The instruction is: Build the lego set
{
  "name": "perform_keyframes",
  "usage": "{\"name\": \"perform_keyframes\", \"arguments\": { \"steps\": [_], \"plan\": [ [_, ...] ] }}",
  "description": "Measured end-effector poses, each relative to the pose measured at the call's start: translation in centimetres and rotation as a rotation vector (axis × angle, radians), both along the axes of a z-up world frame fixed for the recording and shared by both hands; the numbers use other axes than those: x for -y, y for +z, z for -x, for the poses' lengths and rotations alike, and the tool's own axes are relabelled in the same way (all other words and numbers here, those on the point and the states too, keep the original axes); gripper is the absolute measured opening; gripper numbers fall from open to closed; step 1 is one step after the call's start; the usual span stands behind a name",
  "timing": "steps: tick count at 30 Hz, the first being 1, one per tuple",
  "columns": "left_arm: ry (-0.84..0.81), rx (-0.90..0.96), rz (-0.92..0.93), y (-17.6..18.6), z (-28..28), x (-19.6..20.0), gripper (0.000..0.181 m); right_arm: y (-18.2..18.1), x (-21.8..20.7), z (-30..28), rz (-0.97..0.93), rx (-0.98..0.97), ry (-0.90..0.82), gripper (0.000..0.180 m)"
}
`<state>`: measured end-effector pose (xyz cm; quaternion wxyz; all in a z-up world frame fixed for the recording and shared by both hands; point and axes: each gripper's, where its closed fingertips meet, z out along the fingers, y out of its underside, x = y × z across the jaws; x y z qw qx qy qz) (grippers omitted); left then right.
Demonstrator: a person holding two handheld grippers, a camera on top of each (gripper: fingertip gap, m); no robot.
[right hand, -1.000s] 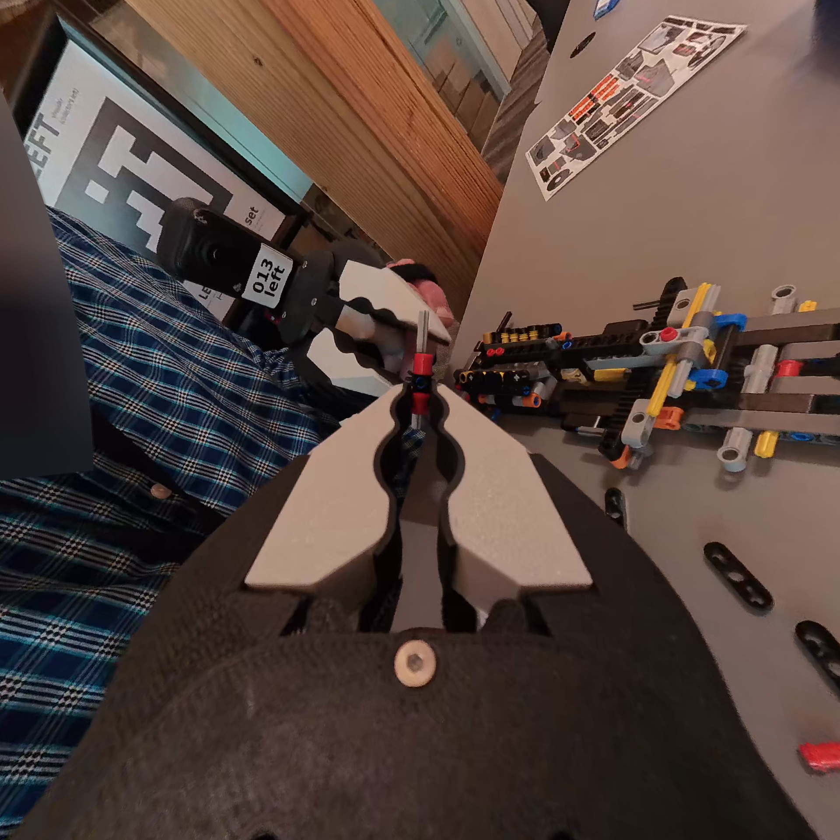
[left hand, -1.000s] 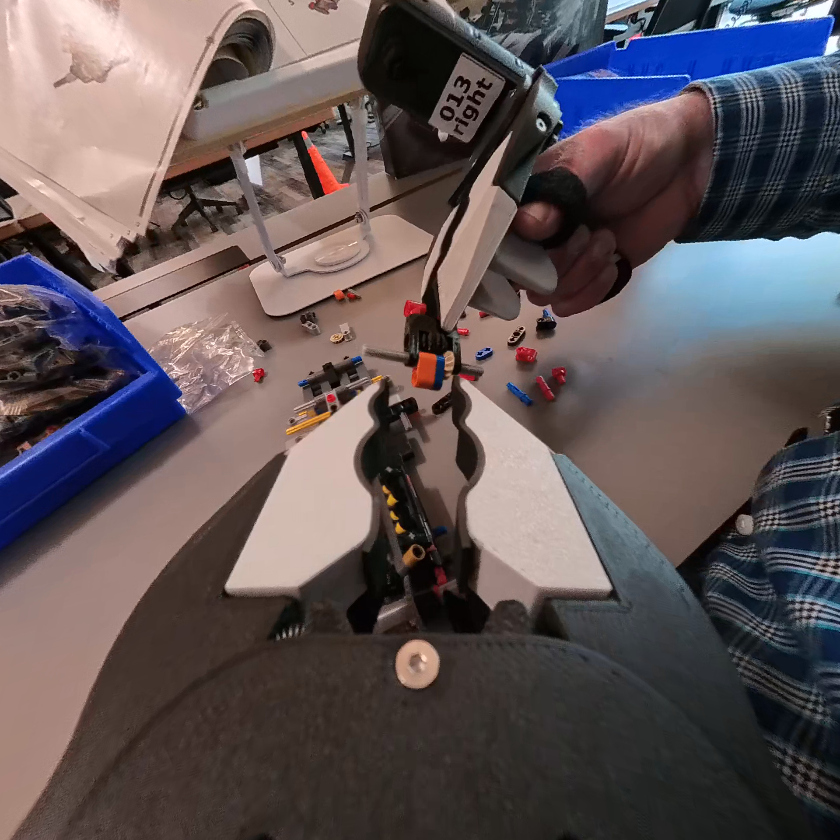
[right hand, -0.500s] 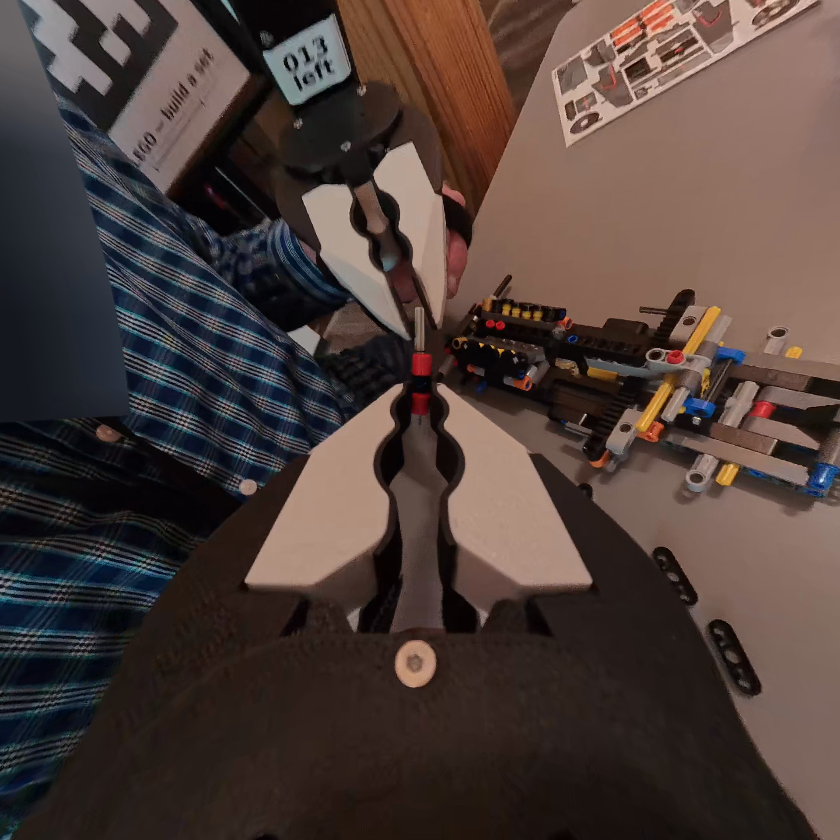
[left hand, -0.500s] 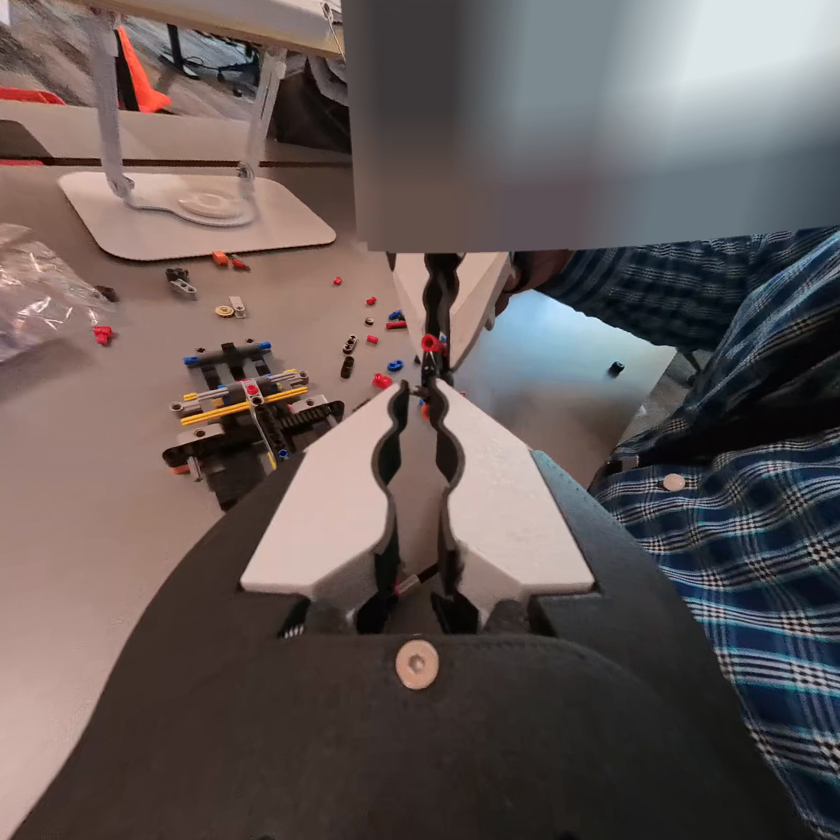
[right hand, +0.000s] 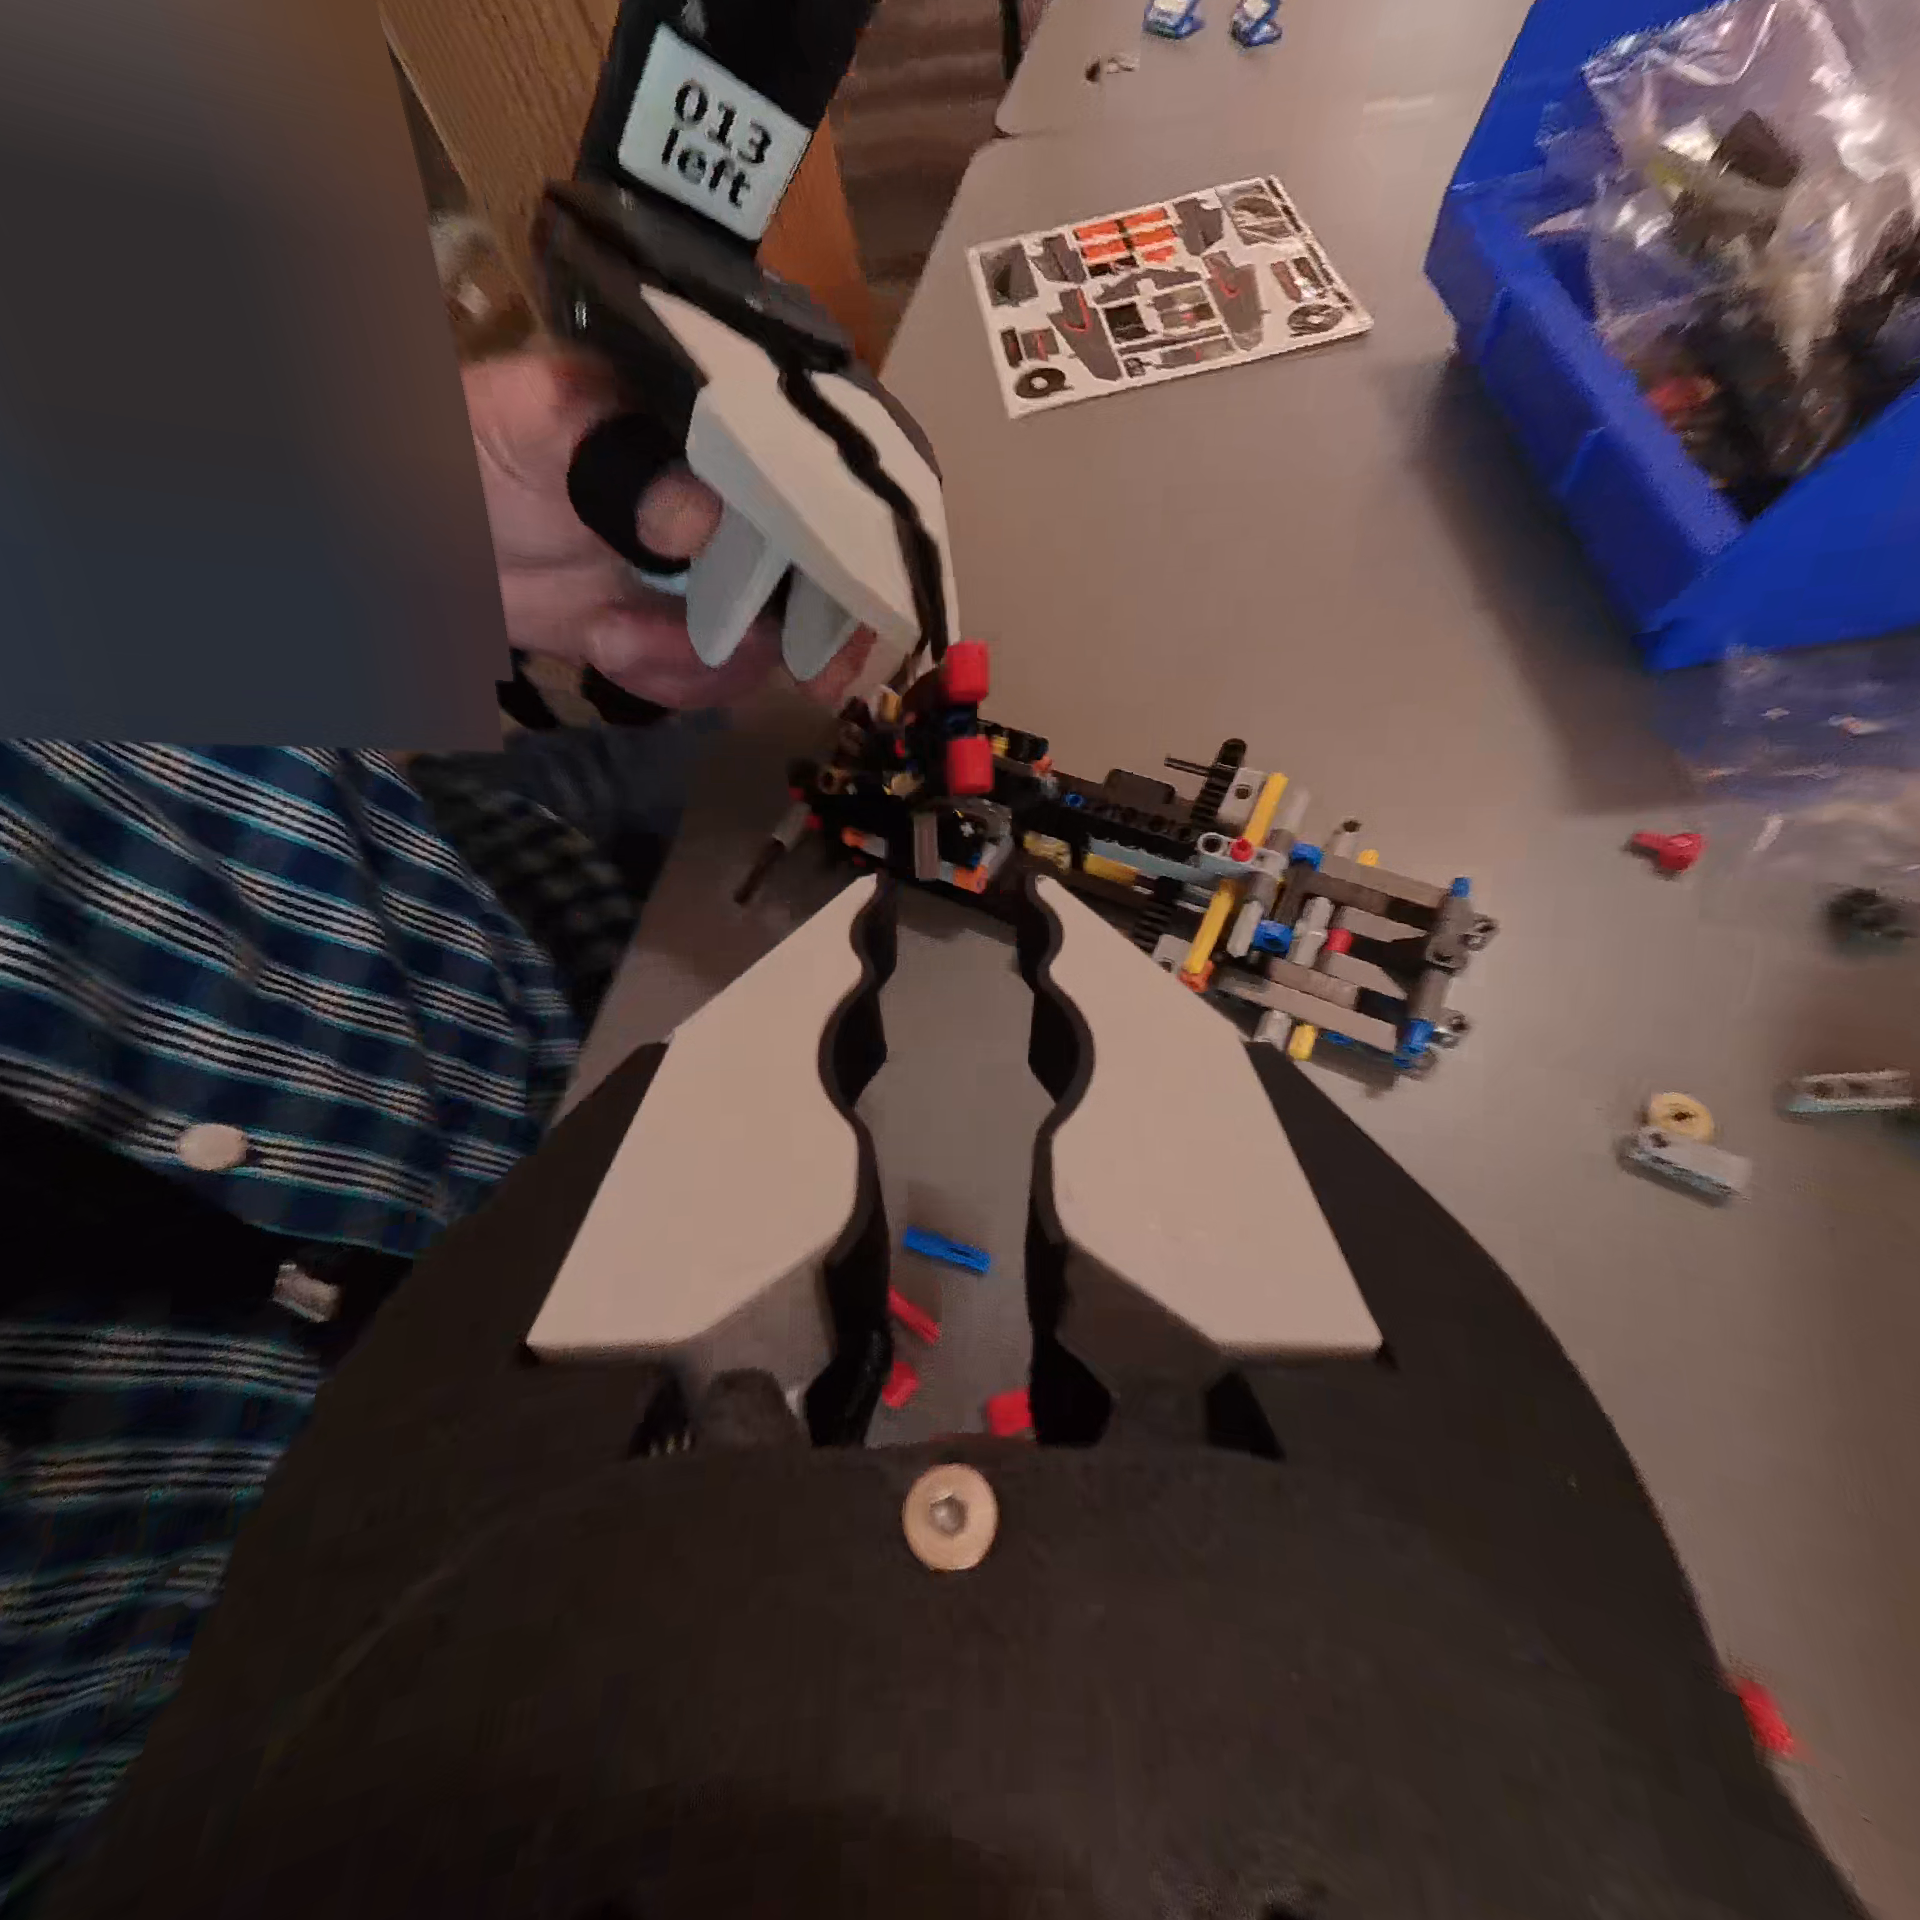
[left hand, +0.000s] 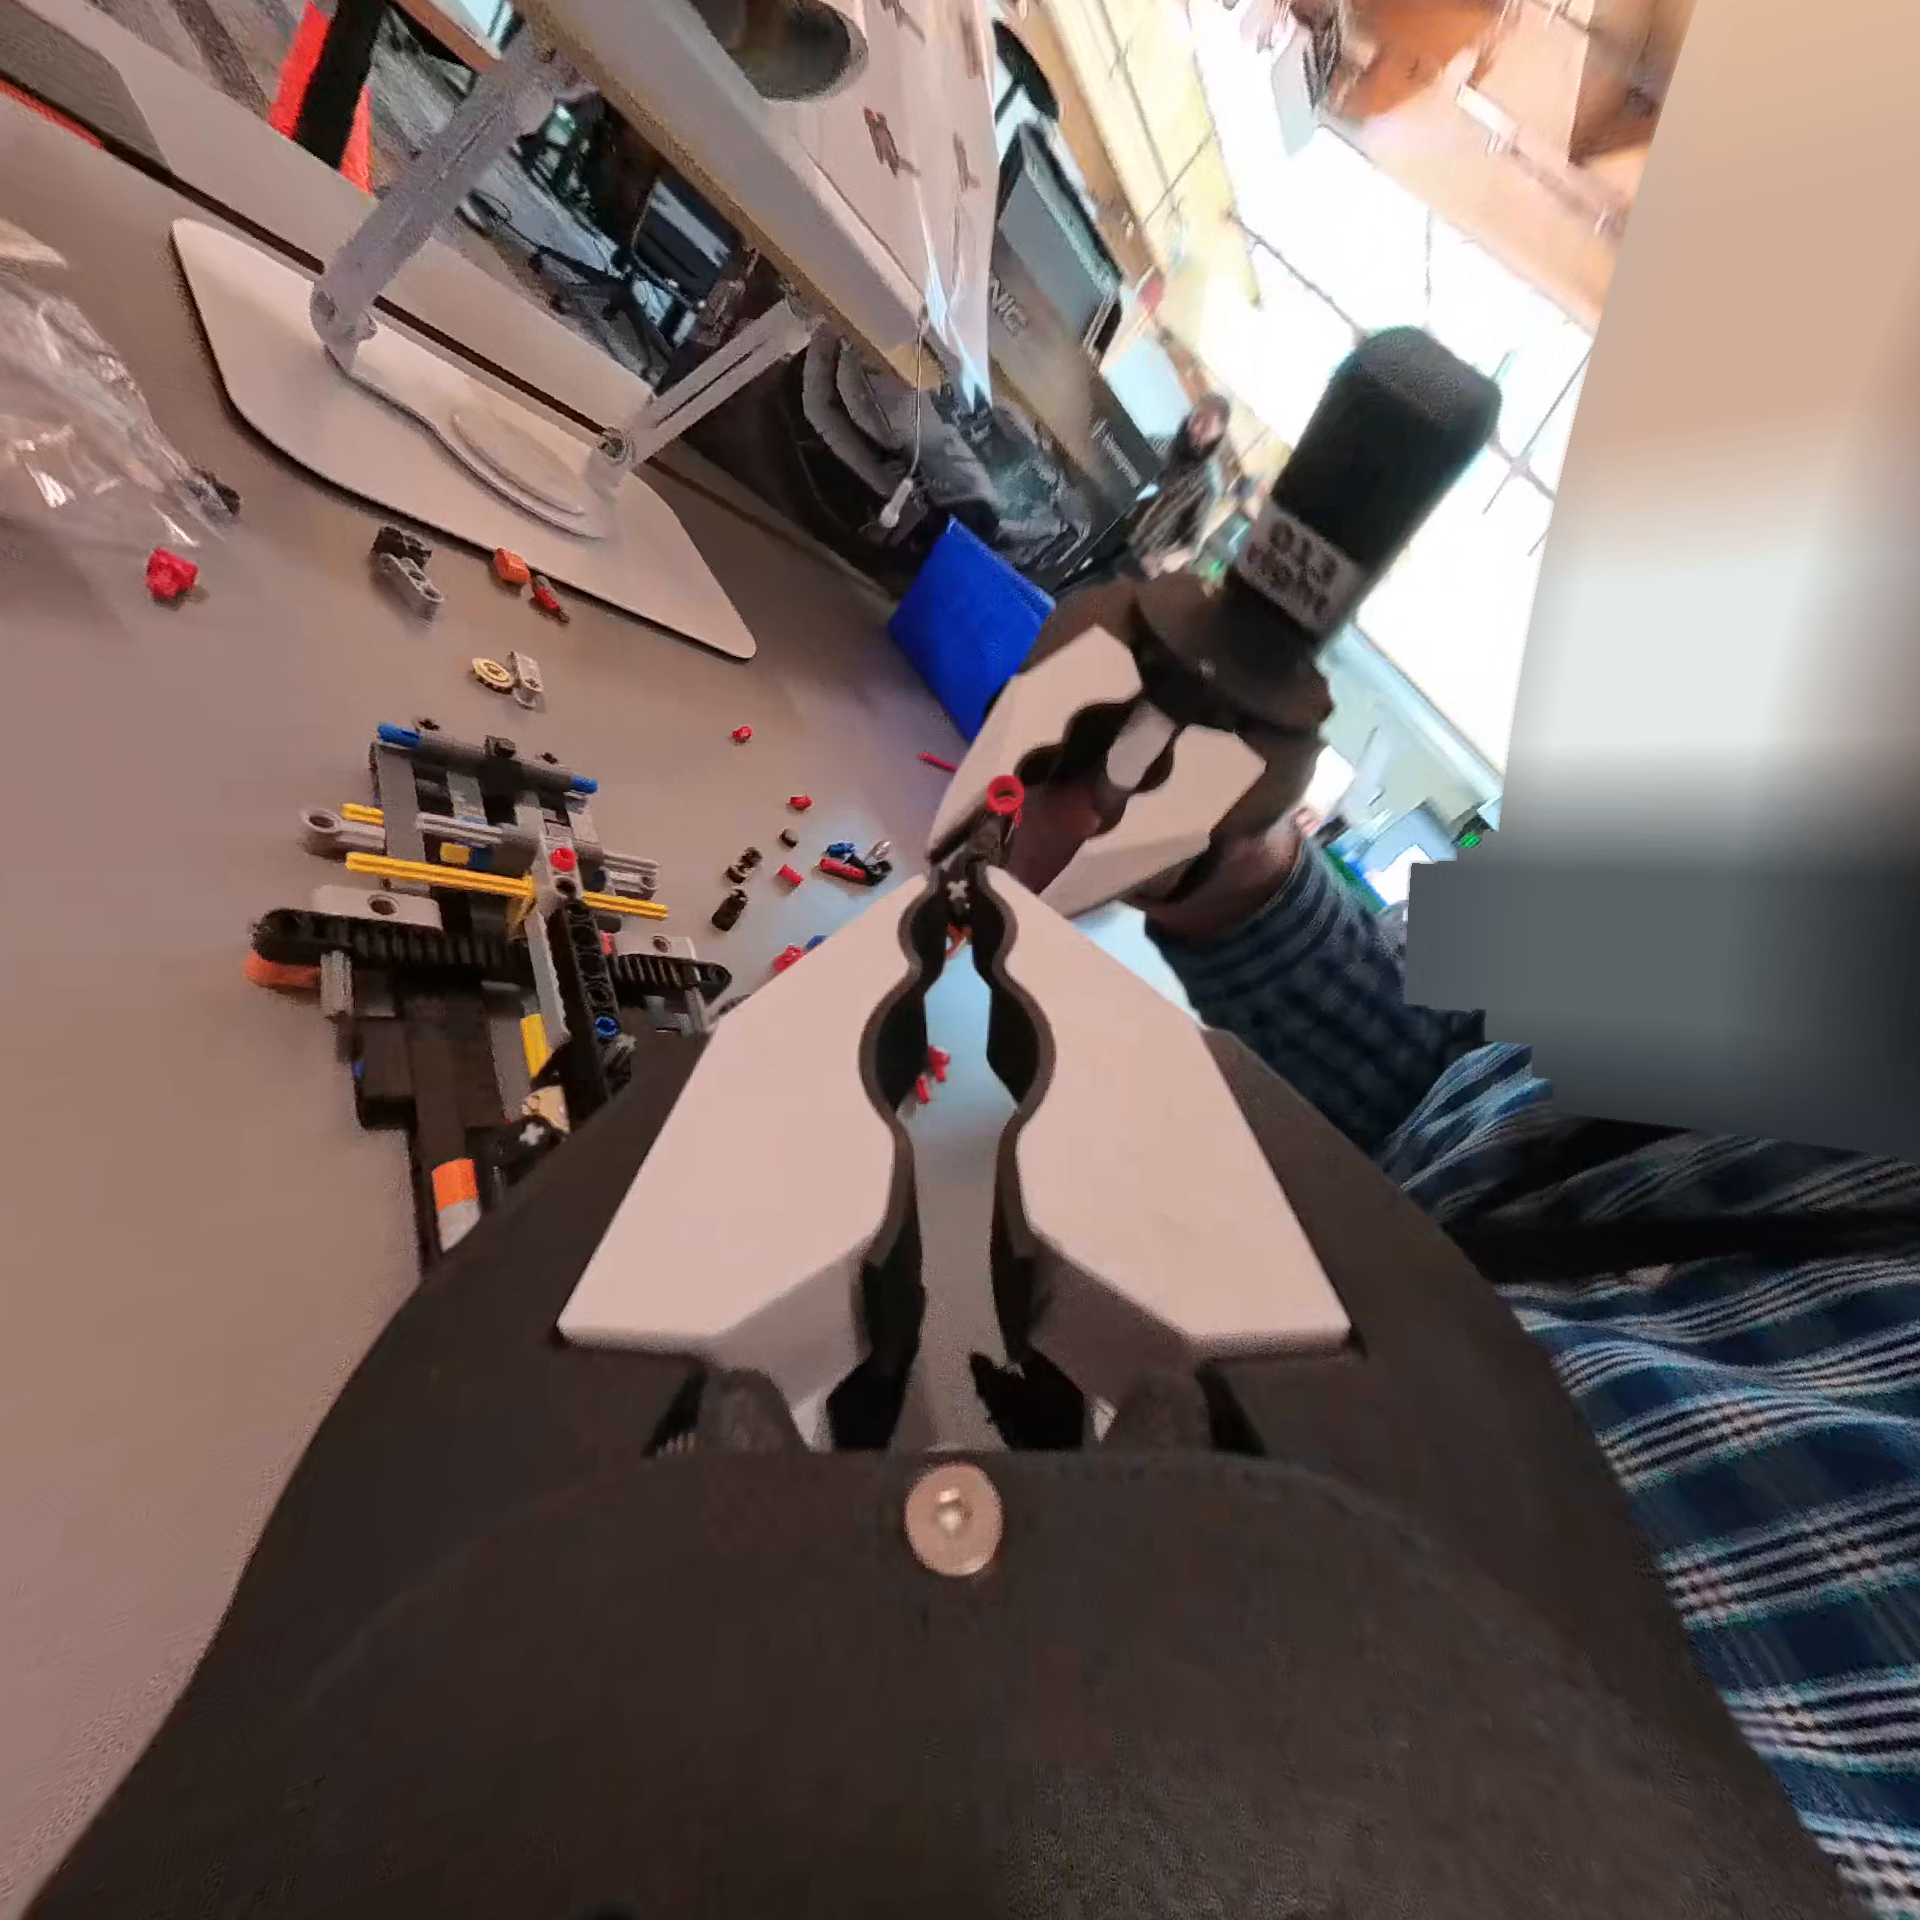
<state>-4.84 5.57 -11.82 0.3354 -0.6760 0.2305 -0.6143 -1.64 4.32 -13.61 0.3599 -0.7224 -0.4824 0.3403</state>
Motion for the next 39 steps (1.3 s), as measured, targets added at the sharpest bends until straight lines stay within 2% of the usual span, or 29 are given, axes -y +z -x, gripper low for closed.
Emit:
{"name": "perform_keyframes", "arguments": {
  "steps": [6,11,19,23,26,31,35,39],
  "plan": [
    [0.027,0.112,0.124,0.5,0.0,-0.6,0.002,0.4,-0.4,0.8,-0.317,0.126,-0.066,0.008],
    [0.030,0.107,0.133,0.5,-0.4,-0.3,0.002,0.2,-0.4,1.2,-0.441,0.191,-0.080,0.000],
    [0.011,0.096,0.063,1.1,-1.1,0.0,0.003,1.0,-0.2,0.4,-0.404,0.138,-0.124,0.000],
    [0.045,0.090,-0.002,2.2,-0.8,-1.1,0.022,1.5,-0.4,-0.7,-0.380,0.112,-0.159,0.000],
    [0.067,-0.007,-0.136,3.6,-0.7,-2.3,0.028,1.7,-0.7,-2.8,-0.366,0.099,-0.206,0.000],
    [0.066,-0.242,-0.487,8.0,-3.5,-4.9,0.039,1.2,-0.6,-7.6,-0.326,0.107,-0.297,0.000],
    [0.017,-0.392,-0.776,11.8,-8.9,-7.0,0.047,-0.6,0.5,-11.0,-0.195,0.102,-0.334,0.000],
    [-0.045,-0.460,-1.004,14.8,-16.1,-9.0,0.047,-3.3,2.1,-13.1,-0.009,0.106,-0.316,0.000]
  ]
}}
